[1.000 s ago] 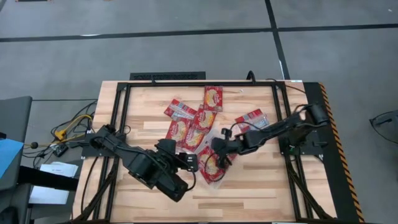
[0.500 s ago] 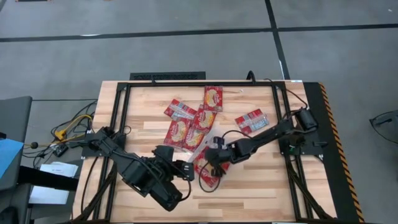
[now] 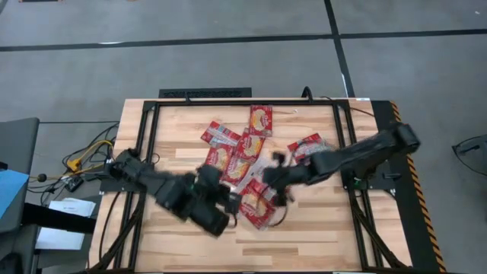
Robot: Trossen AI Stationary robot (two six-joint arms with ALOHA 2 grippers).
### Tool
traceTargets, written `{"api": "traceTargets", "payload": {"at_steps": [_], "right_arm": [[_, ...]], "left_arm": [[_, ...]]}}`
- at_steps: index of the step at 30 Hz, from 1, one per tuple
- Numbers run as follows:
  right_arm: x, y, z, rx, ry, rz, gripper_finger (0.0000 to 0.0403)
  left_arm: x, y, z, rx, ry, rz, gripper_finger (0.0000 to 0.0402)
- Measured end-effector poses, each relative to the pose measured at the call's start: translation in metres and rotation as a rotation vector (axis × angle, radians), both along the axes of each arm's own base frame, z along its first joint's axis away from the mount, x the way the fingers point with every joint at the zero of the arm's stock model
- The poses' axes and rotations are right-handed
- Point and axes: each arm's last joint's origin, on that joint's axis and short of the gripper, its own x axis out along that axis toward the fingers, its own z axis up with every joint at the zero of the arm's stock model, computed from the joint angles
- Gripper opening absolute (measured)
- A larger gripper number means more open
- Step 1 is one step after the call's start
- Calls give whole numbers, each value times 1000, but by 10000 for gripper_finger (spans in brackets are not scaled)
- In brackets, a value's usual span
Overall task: Sort popcorn bags into baskets
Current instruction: Put the red popcorn bag into the transparent bin
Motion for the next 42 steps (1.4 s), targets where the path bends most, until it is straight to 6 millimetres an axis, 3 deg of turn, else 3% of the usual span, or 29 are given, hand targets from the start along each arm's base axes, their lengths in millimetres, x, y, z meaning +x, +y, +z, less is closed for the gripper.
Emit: {"api": "traceTargets", "payload": {"at_steps": [4,8,13,18,24,28,32,37,42], "right_arm": [[-45,-23,36,4,-7,-95,81],[-86,-37,63,30,-60,-175,118],[-125,-46,83,92,-142,-250,166],[-147,-51,86,130,-183,-285,202],[-149,-52,69,114,-145,-339,222],[-145,-52,57,108,-108,-352,223],[-138,-50,51,96,-77,-355,219],[-131,-48,47,93,-61,-351,216],[-128,-48,46,92,-63,-347,218]], "left_arm": [[11,38,-2,63,139,-87,148],[11,81,-24,50,320,-92,197],[-21,120,-72,24,508,51,245],[-53,149,-116,-70,349,101,255],[-84,184,-178,-173,209,169,252],[-90,196,-209,-236,137,162,252],[-89,203,-226,-254,55,147,252],[-100,206,-243,-268,75,189,252],[-104,206,-261,-317,-42,182,252]]}}
